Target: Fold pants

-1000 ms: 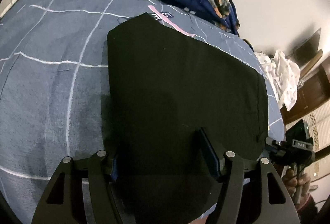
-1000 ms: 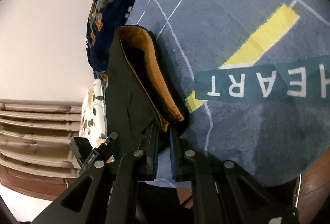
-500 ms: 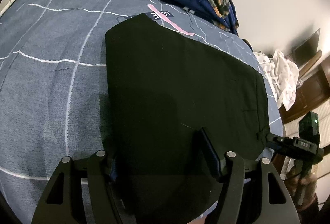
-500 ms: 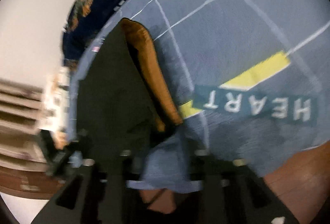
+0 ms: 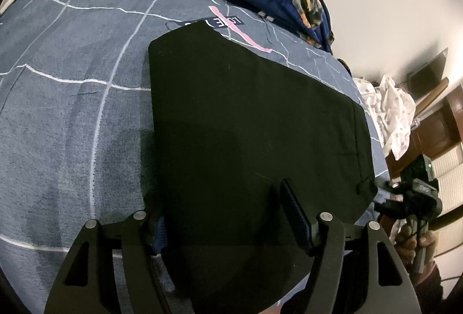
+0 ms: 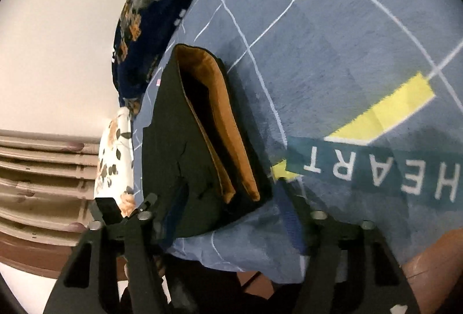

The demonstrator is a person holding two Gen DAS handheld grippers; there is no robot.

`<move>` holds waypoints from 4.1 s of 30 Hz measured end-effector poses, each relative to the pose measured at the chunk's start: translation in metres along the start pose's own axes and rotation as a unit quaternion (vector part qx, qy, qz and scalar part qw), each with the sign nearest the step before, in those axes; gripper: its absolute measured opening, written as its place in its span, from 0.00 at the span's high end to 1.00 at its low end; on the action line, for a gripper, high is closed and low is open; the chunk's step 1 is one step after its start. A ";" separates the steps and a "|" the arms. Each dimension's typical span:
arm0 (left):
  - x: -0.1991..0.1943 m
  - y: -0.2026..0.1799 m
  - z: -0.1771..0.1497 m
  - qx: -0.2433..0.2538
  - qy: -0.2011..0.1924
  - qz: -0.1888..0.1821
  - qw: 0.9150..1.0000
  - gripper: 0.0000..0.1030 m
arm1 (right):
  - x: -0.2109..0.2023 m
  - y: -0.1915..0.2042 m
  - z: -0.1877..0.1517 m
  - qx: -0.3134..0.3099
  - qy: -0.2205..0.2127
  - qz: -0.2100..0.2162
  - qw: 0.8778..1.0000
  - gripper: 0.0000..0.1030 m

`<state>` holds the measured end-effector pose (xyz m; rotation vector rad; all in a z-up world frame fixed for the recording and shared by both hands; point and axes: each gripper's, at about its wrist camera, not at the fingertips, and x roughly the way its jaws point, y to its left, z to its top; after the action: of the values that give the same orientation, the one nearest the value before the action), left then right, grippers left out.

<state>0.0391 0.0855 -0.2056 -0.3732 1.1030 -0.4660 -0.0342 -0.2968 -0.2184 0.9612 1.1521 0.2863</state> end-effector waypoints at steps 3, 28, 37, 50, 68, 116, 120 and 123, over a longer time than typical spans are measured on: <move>-0.001 0.001 -0.001 -0.004 0.000 -0.003 1.000 0.34 | 0.006 0.013 -0.002 -0.024 0.014 -0.018 0.999 0.77; -0.006 0.006 0.005 -0.019 0.007 0.016 1.000 0.33 | 0.021 -0.003 0.007 -0.033 0.016 0.052 0.998 0.82; -0.007 0.007 0.006 -0.023 0.006 0.011 1.000 0.33 | 0.017 0.014 0.010 -0.107 -0.011 -0.051 0.993 0.67; -0.009 0.022 0.006 -0.025 0.005 -0.026 0.999 0.33 | 0.043 0.011 0.039 -0.106 0.025 0.024 0.994 0.56; 0.003 0.049 0.027 -0.038 0.059 -0.173 0.982 0.32 | 0.061 0.021 0.048 -0.197 0.128 0.047 0.971 0.61; 0.023 -0.049 0.017 0.187 -0.007 0.143 0.972 0.68 | 0.071 0.031 0.042 -0.174 0.090 0.022 0.980 0.68; 0.023 -0.051 0.016 0.192 -0.010 0.148 0.970 0.68 | 0.071 0.033 0.041 -0.178 0.082 0.019 0.980 0.69; 0.023 -0.051 0.016 0.193 -0.010 0.150 0.970 0.68 | 0.071 0.031 0.040 -0.176 0.079 0.024 0.981 0.69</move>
<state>0.0535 0.0310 -0.1905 0.1305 1.0007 -0.3948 0.0388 -0.2529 -0.2369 0.6624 1.1729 0.5941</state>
